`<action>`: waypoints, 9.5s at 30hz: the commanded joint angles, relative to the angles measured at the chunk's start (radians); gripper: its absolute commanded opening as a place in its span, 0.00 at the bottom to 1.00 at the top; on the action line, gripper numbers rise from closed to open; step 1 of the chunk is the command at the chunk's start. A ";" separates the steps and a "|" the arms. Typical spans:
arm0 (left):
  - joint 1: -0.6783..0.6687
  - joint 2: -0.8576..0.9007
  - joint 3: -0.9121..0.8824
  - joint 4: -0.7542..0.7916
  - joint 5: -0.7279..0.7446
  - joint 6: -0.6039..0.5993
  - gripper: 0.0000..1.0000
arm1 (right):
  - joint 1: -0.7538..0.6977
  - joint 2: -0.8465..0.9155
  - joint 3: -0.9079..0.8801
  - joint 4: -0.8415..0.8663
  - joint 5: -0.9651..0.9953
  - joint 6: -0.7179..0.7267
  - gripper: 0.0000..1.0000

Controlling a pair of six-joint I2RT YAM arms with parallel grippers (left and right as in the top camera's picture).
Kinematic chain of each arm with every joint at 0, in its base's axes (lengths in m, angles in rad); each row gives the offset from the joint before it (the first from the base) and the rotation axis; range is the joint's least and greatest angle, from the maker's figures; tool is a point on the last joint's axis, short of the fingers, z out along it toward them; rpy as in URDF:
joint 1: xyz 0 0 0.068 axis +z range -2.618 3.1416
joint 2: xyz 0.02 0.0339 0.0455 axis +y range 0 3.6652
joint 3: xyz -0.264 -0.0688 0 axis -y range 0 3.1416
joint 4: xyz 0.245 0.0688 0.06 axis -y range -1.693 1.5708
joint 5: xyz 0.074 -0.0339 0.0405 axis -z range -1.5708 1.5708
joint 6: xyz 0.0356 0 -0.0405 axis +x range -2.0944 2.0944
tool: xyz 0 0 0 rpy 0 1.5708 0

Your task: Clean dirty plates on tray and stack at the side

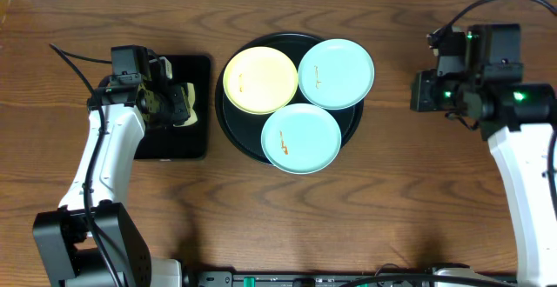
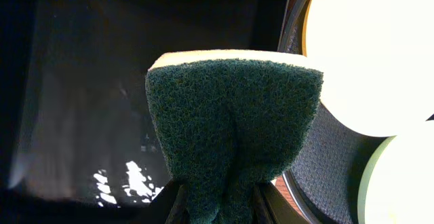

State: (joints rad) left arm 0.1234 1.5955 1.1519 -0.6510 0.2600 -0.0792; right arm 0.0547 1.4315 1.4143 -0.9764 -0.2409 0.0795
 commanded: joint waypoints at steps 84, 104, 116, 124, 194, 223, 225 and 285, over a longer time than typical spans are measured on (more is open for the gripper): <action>0.002 0.005 -0.003 -0.014 0.001 -0.008 0.09 | 0.044 0.576 -0.007 0.559 -0.010 -0.070 0.41; 0.002 0.005 -0.003 -0.015 0.001 -0.008 0.09 | 0.309 0.328 -0.112 -0.011 -0.034 0.198 0.39; 0.002 0.005 -0.003 -0.023 0.002 -0.008 0.09 | 0.400 0.328 -0.377 0.370 0.196 0.332 0.27; 0.002 0.005 -0.003 -0.022 0.002 -0.008 0.09 | 0.397 0.325 -0.362 0.384 0.192 0.330 0.06; -0.616 -0.075 0.001 -0.026 -0.038 -0.346 0.08 | 0.398 0.321 -0.353 0.460 0.364 0.291 0.01; -0.709 0.084 -0.006 0.062 -0.047 -0.386 0.08 | 0.398 0.321 -0.358 0.350 0.258 0.369 0.01; -0.709 0.084 -0.006 0.063 -0.070 -0.387 0.08 | 0.398 0.321 -0.358 0.339 0.259 0.369 0.01; -0.843 0.164 -0.109 0.152 -0.139 -0.416 0.08 | 0.398 0.321 -0.358 0.300 0.259 0.391 0.01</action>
State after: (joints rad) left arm -0.7155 1.7226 1.0534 -0.5034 0.1684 -0.4969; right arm 0.4431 1.7515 1.0702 -0.6617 -0.0013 0.4637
